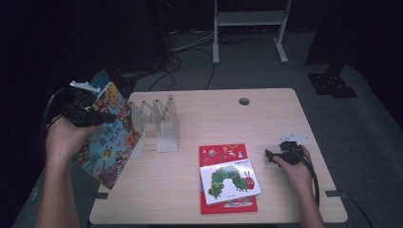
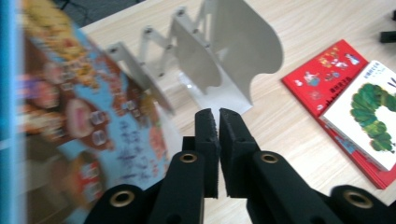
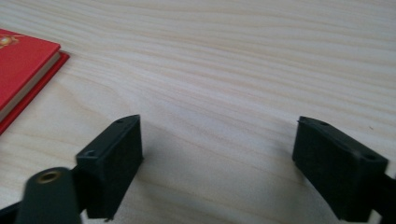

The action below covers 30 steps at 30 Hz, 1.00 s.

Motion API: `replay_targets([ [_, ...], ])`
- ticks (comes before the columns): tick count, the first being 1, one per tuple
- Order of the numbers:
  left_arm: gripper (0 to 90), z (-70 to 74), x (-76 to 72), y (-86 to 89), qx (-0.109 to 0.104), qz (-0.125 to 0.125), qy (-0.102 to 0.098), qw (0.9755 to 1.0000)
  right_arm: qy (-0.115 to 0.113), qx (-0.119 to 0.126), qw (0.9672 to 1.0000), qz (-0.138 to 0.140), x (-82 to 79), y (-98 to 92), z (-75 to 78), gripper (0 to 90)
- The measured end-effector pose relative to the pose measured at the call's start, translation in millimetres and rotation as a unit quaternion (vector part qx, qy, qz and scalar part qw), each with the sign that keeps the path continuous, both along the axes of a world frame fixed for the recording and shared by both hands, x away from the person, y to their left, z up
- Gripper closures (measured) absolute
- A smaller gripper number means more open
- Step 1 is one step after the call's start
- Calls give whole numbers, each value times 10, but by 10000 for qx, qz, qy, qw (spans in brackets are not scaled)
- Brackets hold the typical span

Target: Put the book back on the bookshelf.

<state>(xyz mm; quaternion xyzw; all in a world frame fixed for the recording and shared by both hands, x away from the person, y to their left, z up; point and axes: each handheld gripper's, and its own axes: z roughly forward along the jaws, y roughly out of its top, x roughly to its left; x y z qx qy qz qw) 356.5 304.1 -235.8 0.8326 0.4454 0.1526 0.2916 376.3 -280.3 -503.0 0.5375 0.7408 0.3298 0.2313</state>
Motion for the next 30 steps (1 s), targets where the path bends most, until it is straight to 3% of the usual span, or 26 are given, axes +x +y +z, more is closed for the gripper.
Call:
replay_targets([
  [6, 728, -281, 28, -194, -73, -456, 49, 9989, 8, -11, 10000, -18, 1, 8, -2, 136],
  [10, 671, -457, 50, -307, -101, -723, 130, 9972, 19, 3, 10000, 63, -31, 18, 15, 231],
  [13, 629, -596, 63, -379, -46, -896, 196, 9958, 56, -17, 9998, 203, -80, 42, 43, 310],
  [17, 560, -782, 62, -477, -20, -1057, 230, 9941, 96, 45, 9986, 514, -169, 108, 102, 327],
  [21, 489, -981, 66, -577, -163, -1090, 274, 9935, 56, 114, 9970, 763, -280, 157, 161, 328],
  [25, 402, -1156, 76, -672, -140, -1191, 400, 9920, 18, 231, 9946, 1013, -413, 207, 214, 323],
  [30, 338, -1352, 62, -785, -170, -1348, 416, 9899, -49, 274, 9907, 1333, -615, 290, 309, 318],
])
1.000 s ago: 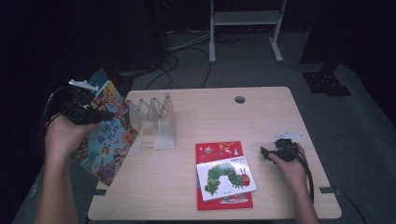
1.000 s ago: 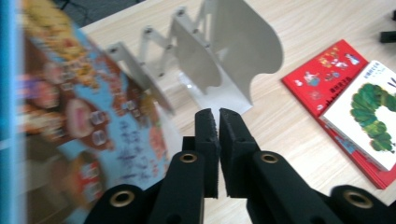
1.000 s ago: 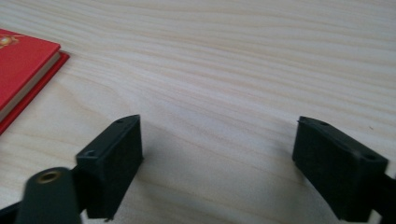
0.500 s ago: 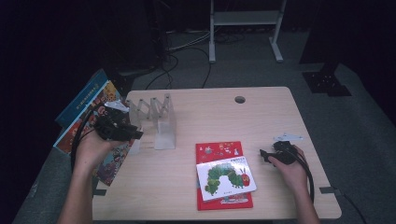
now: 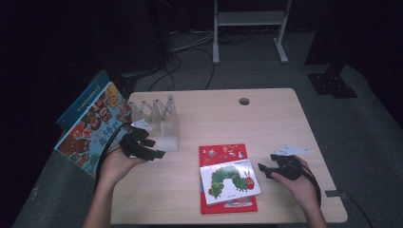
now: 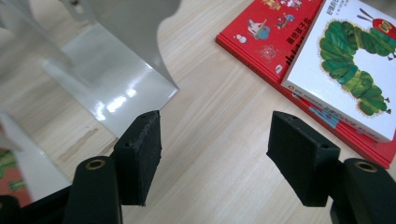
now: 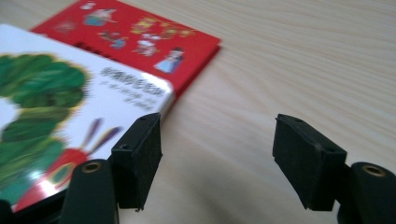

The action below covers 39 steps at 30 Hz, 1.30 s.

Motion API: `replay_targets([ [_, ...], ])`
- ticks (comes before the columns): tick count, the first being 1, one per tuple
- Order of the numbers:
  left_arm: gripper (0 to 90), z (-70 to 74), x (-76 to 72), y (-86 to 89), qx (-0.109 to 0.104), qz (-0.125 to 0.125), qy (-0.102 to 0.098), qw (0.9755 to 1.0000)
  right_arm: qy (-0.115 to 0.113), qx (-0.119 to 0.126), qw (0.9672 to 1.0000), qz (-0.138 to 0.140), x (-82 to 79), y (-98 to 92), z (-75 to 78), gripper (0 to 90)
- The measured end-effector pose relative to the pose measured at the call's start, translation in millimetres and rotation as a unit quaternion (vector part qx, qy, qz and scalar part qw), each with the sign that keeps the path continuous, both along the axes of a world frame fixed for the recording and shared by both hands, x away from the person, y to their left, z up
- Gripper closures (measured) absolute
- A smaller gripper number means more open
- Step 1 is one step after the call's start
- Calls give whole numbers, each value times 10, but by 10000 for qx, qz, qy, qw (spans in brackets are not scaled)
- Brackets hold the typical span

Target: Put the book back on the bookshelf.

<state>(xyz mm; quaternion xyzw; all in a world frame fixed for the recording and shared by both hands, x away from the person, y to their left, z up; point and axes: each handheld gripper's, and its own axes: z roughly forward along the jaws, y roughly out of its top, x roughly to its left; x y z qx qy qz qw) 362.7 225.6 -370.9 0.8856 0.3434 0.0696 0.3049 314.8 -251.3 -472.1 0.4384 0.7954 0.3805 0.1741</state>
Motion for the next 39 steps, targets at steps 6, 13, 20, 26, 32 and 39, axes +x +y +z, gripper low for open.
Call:
replay_targets([
  [6, 305, -190, -15, -115, 2, -164, -10, 9999, 56, 53, 9992, 393, -246, 113, 44, 286],
  [13, 282, -338, -46, -231, -37, -300, -124, 9995, 173, -55, 9965, 813, -497, 255, 17, 259],
  [20, 268, -425, -50, -334, -87, -398, -129, 9991, 310, -145, 9938, 1055, -585, 395, -94, 228],
  [26, 255, -466, -44, -390, -150, -444, -124, 9988, 284, -130, 9933, 1114, -509, 432, -100, 232],
  [32, 235, -532, -27, -466, -225, -497, -99, 9985, 215, -227, 9929, 1149, -360, 531, -85, 238],
  [39, 213, -621, 32, -572, -391, -576, -2, 9976, 123, -269, 9923, 1204, -125, 674, -86, 237],
])
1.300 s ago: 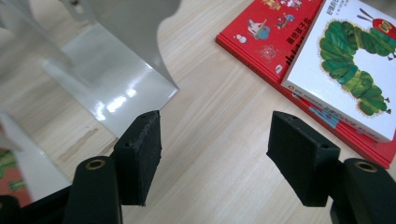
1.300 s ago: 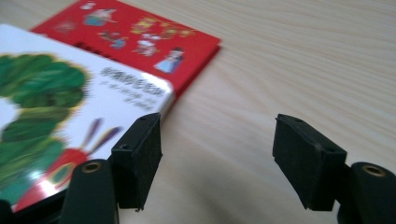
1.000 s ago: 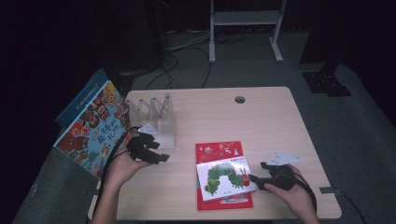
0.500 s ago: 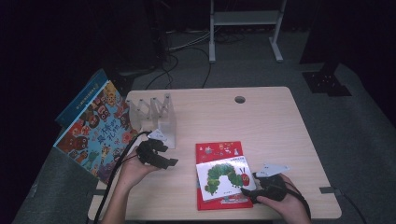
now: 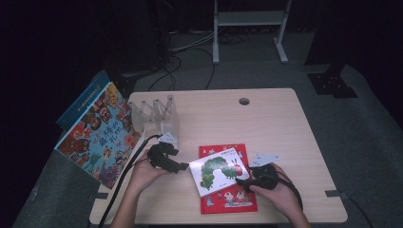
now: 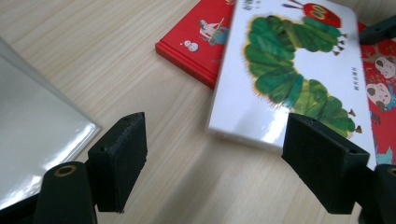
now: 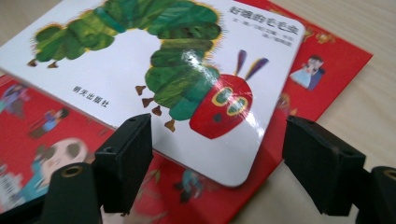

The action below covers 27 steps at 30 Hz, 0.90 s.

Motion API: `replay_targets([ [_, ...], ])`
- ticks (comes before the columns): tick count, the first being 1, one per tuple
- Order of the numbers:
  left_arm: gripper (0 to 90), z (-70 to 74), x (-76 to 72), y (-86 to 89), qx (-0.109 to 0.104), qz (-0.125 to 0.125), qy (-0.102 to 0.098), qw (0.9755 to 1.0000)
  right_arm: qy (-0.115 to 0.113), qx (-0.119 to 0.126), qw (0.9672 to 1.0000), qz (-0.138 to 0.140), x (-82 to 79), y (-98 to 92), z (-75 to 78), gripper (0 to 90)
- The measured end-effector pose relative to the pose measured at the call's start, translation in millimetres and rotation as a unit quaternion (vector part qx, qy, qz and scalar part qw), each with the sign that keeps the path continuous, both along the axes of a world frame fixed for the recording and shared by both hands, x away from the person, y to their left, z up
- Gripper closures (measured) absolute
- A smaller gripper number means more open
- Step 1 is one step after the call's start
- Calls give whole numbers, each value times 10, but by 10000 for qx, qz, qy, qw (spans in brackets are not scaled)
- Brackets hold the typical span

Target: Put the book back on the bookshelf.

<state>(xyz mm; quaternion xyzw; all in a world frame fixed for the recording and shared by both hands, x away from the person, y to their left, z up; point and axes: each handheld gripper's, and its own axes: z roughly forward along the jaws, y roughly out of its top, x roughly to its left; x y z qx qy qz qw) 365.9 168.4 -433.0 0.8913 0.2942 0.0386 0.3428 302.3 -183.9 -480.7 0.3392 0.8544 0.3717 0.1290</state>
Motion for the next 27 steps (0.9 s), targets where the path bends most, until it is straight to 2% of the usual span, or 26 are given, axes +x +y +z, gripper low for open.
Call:
replay_targets([
  [5, 193, -86, 47, -64, -68, 17, 144, 9999, 16, -104, 9999, -72, 154, 67, 1, 239],
  [10, 189, -187, 63, -132, -84, 43, 246, 9997, 12, -46, 9999, -120, 273, 117, -10, 239],
  [14, 185, -253, 67, -158, -84, 90, 341, 9993, -73, -181, 9997, -133, 324, 163, -45, 262],
  [22, 168, -337, 37, -171, -25, 88, 471, 9989, -64, -53, 10000, 13, 89, 271, 0, 236],
  [27, 139, -370, 22, -195, -71, 87, 519, 9986, -112, -164, 9998, 91, -38, 412, -64, 211],
])
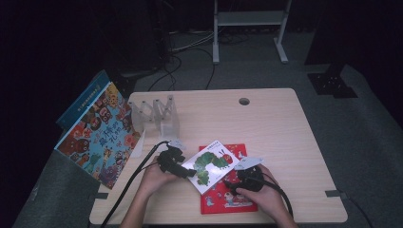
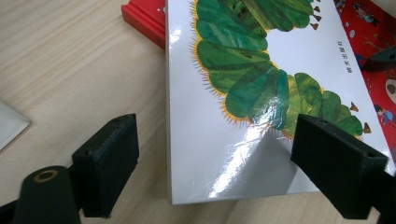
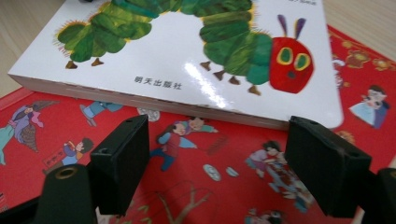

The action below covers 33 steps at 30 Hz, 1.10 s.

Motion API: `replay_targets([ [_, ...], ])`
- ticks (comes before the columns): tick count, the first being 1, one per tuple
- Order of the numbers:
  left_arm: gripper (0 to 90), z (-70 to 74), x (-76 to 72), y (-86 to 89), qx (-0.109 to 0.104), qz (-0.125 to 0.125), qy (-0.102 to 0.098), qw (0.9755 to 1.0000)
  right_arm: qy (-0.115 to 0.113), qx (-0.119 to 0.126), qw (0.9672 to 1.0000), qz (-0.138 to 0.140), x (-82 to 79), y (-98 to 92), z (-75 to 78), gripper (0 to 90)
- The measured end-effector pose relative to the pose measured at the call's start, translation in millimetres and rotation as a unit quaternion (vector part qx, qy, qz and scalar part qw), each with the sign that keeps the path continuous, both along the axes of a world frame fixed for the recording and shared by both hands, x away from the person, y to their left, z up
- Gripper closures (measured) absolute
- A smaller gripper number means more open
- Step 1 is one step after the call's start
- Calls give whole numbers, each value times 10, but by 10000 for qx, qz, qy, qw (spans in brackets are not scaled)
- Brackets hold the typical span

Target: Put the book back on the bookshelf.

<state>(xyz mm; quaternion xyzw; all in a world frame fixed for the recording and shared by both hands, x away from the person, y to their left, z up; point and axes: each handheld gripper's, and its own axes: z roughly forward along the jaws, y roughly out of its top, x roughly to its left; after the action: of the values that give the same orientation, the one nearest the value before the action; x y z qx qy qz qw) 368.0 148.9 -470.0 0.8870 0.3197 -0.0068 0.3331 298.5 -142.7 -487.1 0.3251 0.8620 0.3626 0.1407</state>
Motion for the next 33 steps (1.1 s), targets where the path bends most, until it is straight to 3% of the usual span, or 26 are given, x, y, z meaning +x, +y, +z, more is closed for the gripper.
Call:
replay_targets([
  [9, 53, -54, 1, -45, -49, 6, 123, 9999, -63, 110, 9998, -142, -47, 127, -52, 101],
  [15, 19, -85, 0, -96, -81, -162, 226, 9996, -138, 250, 9993, -256, -65, 165, -94, 55],
  [22, 9, -100, -25, -128, -124, -181, 245, 9995, -141, 236, 9992, -275, -67, 168, -95, 56],
  [25, 9, -105, -37, -134, -172, -152, 249, 9994, 5, 89, 9998, -180, -125, 210, -59, 56],
  [33, 0, -97, -59, -175, -66, -157, 269, 9995, 60, 6, 9997, -234, -139, 335, -58, 3],
])
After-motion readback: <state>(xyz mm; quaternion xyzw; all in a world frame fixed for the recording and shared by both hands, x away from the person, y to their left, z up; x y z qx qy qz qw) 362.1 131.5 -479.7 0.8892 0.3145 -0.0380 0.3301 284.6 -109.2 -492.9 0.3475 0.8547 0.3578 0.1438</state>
